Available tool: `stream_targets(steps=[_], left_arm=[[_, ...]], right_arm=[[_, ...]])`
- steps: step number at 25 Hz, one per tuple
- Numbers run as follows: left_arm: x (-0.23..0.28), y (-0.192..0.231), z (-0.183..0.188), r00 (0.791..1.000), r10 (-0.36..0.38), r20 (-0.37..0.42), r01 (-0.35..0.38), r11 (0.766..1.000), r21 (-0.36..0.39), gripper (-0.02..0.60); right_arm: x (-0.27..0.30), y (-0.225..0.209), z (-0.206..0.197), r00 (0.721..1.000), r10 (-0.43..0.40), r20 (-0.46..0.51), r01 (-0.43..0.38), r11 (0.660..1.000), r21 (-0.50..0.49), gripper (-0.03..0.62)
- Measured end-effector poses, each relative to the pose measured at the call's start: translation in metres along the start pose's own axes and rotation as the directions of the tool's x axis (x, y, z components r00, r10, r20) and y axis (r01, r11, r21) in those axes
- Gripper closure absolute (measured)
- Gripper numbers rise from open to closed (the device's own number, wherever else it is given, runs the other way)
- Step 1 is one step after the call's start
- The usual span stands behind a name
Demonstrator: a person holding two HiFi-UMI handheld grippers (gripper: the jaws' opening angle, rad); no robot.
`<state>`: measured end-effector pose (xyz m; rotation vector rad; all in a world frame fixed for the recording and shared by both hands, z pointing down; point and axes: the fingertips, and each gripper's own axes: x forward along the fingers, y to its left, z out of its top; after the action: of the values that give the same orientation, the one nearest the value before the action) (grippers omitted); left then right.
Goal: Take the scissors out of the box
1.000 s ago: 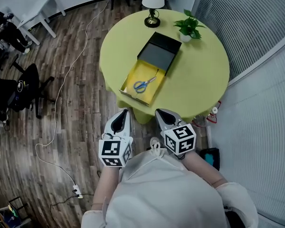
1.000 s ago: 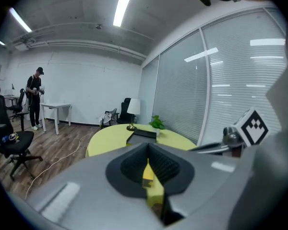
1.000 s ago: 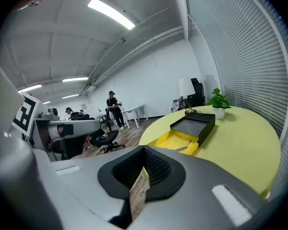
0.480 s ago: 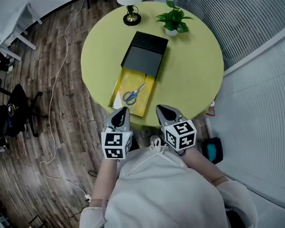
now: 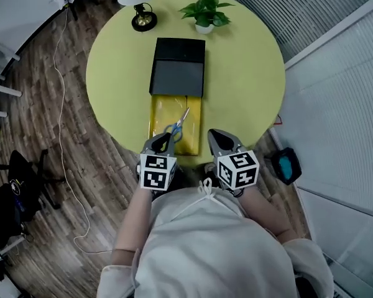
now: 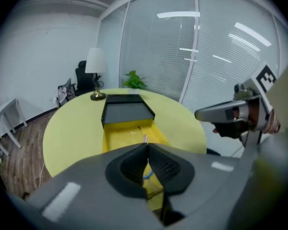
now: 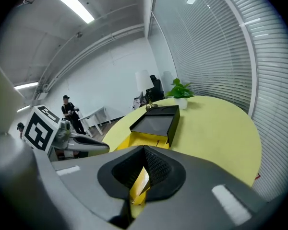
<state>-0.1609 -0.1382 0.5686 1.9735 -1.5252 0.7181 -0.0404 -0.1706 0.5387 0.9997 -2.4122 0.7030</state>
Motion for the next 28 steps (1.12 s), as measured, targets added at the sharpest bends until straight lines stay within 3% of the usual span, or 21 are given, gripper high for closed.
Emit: stream_targets(steps=[4,8,11,15,19,22,28], left_arm=[[0.037,0.004,-0.023,0.984,-0.081,-0.158,0.087,0.996,0.032,0.544],[0.06,0.005,-0.039,0.952,-0.105,-0.289,0.144,0.983,0.115,0.492],[0.074,0.005,-0.053,0.925,-0.118,-0.361,0.176,0.976,0.13,0.465],[0.092,0.007,-0.065,0.9,-0.115,-0.421,0.188,0.973,0.137,0.451],[0.104,0.01,-0.073,0.881,-0.054,-0.47,0.157,0.97,0.183,0.455],[0.11,0.009,-0.078,0.873,-0.015,-0.487,0.138,0.966,0.217,0.481],[0.11,0.008,-0.078,0.868,-0.027,-0.495,0.145,0.969,0.202,0.483]], right_arm=[[0.007,0.0,-0.008,0.998,-0.055,-0.011,0.055,0.998,0.042,0.595],[0.012,-0.002,-0.017,0.995,-0.096,-0.029,0.098,0.992,0.08,0.595],[0.014,-0.004,-0.021,0.992,-0.117,-0.037,0.12,0.988,0.095,0.595],[0.018,-0.009,-0.025,0.989,-0.138,-0.046,0.142,0.984,0.109,0.595],[0.016,-0.016,-0.028,0.988,-0.148,-0.048,0.153,0.98,0.127,0.595],[0.012,-0.022,-0.027,0.986,-0.163,-0.046,0.167,0.977,0.133,0.595],[0.004,-0.031,-0.024,0.983,-0.183,-0.032,0.185,0.972,0.143,0.595]])
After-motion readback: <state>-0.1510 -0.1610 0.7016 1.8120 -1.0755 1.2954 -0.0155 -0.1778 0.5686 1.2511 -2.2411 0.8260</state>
